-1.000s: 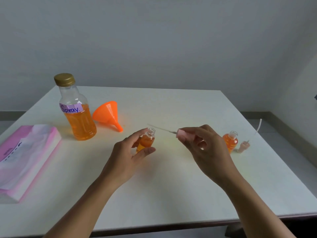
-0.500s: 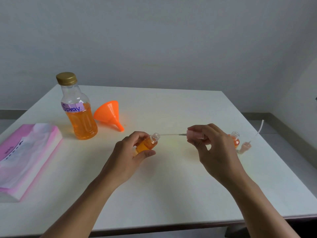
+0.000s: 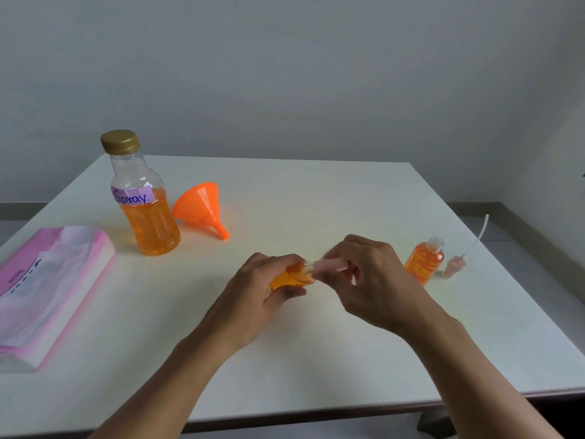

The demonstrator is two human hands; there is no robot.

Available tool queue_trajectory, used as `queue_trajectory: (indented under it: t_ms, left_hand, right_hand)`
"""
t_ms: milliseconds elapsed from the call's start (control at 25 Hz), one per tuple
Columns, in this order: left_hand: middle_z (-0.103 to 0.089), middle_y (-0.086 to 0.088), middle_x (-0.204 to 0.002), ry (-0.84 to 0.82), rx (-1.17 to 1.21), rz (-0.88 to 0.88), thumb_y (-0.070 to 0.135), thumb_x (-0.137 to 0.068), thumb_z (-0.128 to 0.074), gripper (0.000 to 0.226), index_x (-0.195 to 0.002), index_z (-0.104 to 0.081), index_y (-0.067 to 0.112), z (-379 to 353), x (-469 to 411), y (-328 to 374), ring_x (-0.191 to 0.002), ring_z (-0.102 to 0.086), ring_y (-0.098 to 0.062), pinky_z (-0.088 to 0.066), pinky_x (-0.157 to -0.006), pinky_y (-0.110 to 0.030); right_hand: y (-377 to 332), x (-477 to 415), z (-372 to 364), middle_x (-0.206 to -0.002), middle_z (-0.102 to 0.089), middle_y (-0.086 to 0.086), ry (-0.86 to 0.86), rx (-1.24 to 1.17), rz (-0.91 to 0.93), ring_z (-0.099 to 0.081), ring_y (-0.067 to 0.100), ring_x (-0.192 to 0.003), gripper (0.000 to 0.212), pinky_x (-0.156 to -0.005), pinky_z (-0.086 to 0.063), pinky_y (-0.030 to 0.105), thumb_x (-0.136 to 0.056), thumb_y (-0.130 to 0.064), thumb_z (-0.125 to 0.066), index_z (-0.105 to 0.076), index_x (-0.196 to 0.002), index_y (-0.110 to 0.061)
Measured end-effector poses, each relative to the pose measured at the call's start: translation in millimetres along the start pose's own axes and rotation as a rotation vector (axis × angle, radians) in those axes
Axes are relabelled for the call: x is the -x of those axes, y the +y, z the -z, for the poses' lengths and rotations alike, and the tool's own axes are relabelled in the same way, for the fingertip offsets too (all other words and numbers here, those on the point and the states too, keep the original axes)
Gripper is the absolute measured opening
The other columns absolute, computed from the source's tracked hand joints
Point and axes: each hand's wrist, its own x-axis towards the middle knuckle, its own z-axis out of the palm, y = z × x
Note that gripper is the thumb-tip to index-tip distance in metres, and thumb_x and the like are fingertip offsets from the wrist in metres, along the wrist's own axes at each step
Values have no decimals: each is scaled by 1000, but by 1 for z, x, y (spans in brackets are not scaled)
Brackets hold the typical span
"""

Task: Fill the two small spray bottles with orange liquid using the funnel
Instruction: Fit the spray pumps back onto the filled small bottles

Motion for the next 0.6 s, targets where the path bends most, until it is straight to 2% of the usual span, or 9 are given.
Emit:
queue_trajectory:
  t_ms: [80, 120, 160, 240, 320, 400, 480, 520, 600]
  left_hand:
    - [-58, 5, -112, -23, 29, -8, 12, -90, -66, 40, -118, -63, 41, 0, 1, 3, -91, -67, 5, -49, -83, -8]
    - [-58, 6, -112, -33, 29, -5, 13, -91, -66, 40, -119, -62, 42, -1, 1, 4, -91, -67, 6, -49, -84, -9]
    - [-59, 6, -111, -36, 25, -1, 16, -91, -66, 39, -119, -61, 43, -2, 1, 4, -91, -68, 4, -50, -85, -11]
    - [-59, 6, -111, -21, -8, 12, 22, -90, -67, 38, -120, -59, 43, -1, -1, 1, -95, -67, 0, -50, -86, -13]
    - [-59, 9, -110, -3, -32, 29, 27, -89, -68, 39, -121, -57, 47, 0, -2, 2, -98, -64, -1, -47, -83, -7]
    - [-59, 9, -108, -4, -1, 31, 26, -88, -69, 41, -114, -56, 55, 2, -3, 2, -96, -65, 1, -48, -83, -9]
    - [-60, 7, -108, -16, 25, 23, 20, -89, -68, 43, -110, -56, 56, 2, -1, 3, -92, -68, 2, -52, -85, -14]
    - [-60, 6, -108, -18, 26, 23, 19, -89, -68, 42, -111, -58, 53, 1, 0, 3, -93, -68, 1, -53, -86, -17]
    - [-60, 6, -107, -17, 0, 34, 25, -88, -69, 38, -115, -59, 49, 1, -1, 2, -97, -67, -7, -54, -87, -22]
  right_hand:
    - [3, -1, -2, -62, -60, -3, -34, 59, -114, -55, 15, -57, 68, -53, -48, 38, -93, -73, -43, -62, -65, -14]
    - [4, -2, 0, -61, -62, -1, -44, 85, -162, -57, 15, -58, 78, -55, -50, 40, -89, -82, -34, -65, -65, -14]
    - [5, -3, 5, -68, -66, -4, -56, 65, -189, -61, 12, -62, 80, -57, -52, 38, -85, -87, -33, -70, -74, -17]
    - [8, 0, 15, -93, -68, -16, -83, -70, -154, -65, 6, -76, 58, -62, -54, 26, -81, -82, -53, -68, -108, -33]
    - [9, 3, 21, -106, -67, -19, -110, -180, -103, -66, 8, -83, 47, -67, -57, 26, -83, -54, -76, -61, -124, -36]
    - [8, 4, 14, -91, -73, -17, -54, -208, -105, -65, 10, -71, 23, -62, -56, 30, -85, -41, -78, -70, -104, -29]
    - [6, 1, 7, -67, -69, -15, 4, -164, -179, -52, 10, -53, 37, -48, -44, 27, -83, -60, -69, -67, -73, -25]
    - [7, 1, 8, -62, -64, -14, 2, -147, -183, -49, 9, -51, 43, -47, -40, 24, -79, -70, -64, -65, -72, -28]
    - [9, 1, 13, -78, -68, -15, -47, -159, -130, -61, 5, -65, 42, -55, -49, 20, -76, -72, -67, -68, -100, -37]
